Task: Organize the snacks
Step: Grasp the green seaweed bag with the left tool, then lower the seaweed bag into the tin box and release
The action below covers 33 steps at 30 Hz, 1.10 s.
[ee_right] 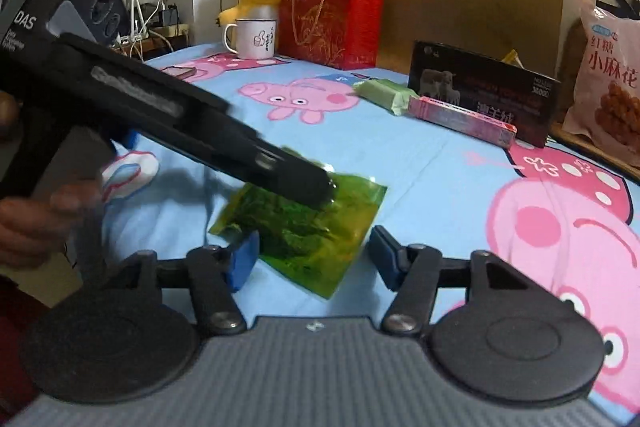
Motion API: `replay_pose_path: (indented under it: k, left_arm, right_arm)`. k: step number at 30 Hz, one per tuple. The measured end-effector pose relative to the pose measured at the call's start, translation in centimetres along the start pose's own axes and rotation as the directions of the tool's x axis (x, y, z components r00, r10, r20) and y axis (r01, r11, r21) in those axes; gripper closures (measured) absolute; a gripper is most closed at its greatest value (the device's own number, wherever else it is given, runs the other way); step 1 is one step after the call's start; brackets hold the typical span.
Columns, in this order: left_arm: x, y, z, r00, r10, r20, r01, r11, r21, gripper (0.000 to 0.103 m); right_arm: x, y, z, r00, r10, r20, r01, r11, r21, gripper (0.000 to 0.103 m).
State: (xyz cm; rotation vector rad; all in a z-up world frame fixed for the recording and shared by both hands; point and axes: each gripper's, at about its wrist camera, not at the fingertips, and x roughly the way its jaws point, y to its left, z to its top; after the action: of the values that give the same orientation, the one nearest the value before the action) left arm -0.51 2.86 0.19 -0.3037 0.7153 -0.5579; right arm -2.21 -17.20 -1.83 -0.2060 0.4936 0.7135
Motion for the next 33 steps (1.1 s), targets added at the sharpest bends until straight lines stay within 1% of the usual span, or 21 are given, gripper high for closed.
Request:
replay_pose_path:
  k: [1,2,3,4,6,12,15,18,22,25,28,33]
  left_arm:
    - [0.4,-0.1,0.2,1.0,0.005,-0.001,-0.005,1.0,-0.002,0.048]
    - [0.8,0.0,0.5,1.0,-0.004,-0.005,0.003,1.0,-0.018,0.05]
    - [1.2,0.2,0.8,1.0,-0.026,-0.01,0.026,0.999,-0.037,0.052]
    - [1.5,0.4,1.0,0.999,-0.046,-0.017,0.045,0.997,-0.056,0.054]
    - [2.1,0.3,1.3,0.998,-0.052,-0.021,0.051,0.997,-0.064,0.058]
    - [3.0,0.1,2.9,0.999,-0.049,-0.005,0.049,0.998,-0.039,0.058]
    - [3.8,1.2,2.9,1.0,-0.026,-0.014,0.025,0.998,-0.057,0.058]
    - [3.1,2.3,2.8,1.0,-0.024,0.018,0.025,0.997,-0.08,0.058]
    - [2.5,3.5,3.6,0.999,0.01,0.038,-0.006,0.996,-0.09,0.058]
    - [2.4,4.3,5.3,0.998,0.021,0.057,-0.016,0.996,-0.091,0.057]
    - [2.8,4.5,8.0,0.996,0.032,0.084,-0.027,0.998,-0.063,0.057]
    - [5.1,4.5,13.4,0.99,0.038,0.136,-0.039,0.999,0.005,0.055]
  right_arm:
    - [-0.1,-0.3,-0.1,1.0,0.0,0.008,0.0,1.0,0.011,0.05]
    - [-0.2,-0.6,-0.2,1.0,0.004,0.017,-0.004,1.0,0.03,0.055]
    - [-0.3,-0.9,-0.3,1.0,0.006,0.025,-0.008,0.999,0.053,0.059]
    - [-0.4,-1.1,-0.3,0.999,0.008,0.032,-0.011,0.997,0.074,0.06]
    - [-0.5,-1.6,-0.4,0.999,0.009,0.039,-0.014,0.994,0.107,0.065]
    - [0.1,-2.5,0.8,0.999,-0.013,0.044,0.007,0.992,0.128,0.066]
    - [1.6,-3.1,1.2,1.0,0.012,0.0,-0.012,0.986,0.164,0.066]
    - [2.1,-2.8,1.9,0.999,0.035,-0.009,-0.033,0.988,0.152,0.066]
    - [3.4,-2.6,3.3,0.997,0.08,-0.018,-0.077,0.987,0.139,0.066]
    - [4.4,-2.7,4.7,0.997,0.082,-0.005,-0.081,0.989,0.125,0.066]
    - [5.1,-3.7,6.2,0.997,0.064,0.033,-0.067,0.99,0.124,0.066]
    - [6.5,-6.6,9.2,0.995,-0.005,0.097,-0.007,0.992,0.128,0.066]
